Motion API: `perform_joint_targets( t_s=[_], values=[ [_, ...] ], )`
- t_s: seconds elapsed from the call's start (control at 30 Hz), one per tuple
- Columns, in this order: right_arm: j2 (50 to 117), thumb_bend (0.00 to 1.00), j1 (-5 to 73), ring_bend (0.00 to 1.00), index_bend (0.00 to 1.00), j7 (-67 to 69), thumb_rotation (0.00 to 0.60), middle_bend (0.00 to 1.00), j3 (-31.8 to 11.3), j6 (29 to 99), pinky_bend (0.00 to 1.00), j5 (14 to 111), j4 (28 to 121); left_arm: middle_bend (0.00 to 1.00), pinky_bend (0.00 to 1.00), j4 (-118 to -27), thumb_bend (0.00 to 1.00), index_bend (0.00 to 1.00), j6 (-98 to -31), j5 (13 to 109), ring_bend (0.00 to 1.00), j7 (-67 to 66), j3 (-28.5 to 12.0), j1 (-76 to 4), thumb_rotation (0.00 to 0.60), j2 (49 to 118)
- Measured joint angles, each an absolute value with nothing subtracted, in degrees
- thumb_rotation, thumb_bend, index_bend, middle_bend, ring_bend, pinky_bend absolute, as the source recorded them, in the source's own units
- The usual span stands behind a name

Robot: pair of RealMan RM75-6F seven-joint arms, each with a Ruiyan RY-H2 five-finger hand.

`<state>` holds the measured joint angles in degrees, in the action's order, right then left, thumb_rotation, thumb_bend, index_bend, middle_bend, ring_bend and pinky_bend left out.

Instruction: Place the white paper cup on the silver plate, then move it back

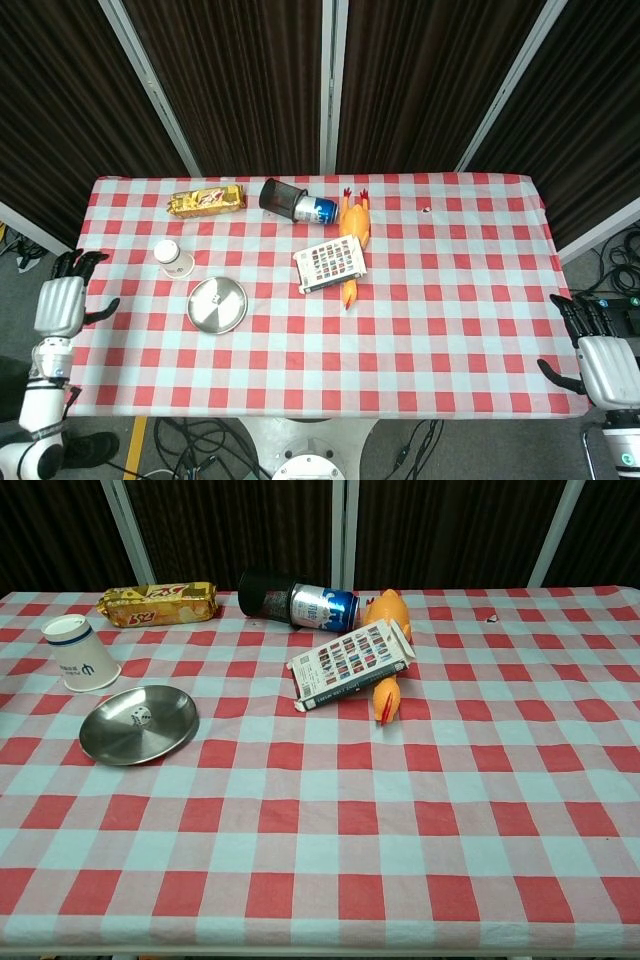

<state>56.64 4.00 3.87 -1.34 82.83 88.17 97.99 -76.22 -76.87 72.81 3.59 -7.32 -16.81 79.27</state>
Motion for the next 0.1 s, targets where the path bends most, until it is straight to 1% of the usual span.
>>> perform_joint_targets(
  t_s=[0.1],
  values=[
    [57.2, 0.14, 4.1, 0.00, 0.07, 3.8, 0.600, 0.12, -1.4, 82.8, 0.00, 88.2, 97.9, 0.17, 0.08, -82.0, 0.22, 0.22, -80.3, 74.1, 0.08, 0.7, -5.5, -13.7, 0.600, 76.6]
  ],
)
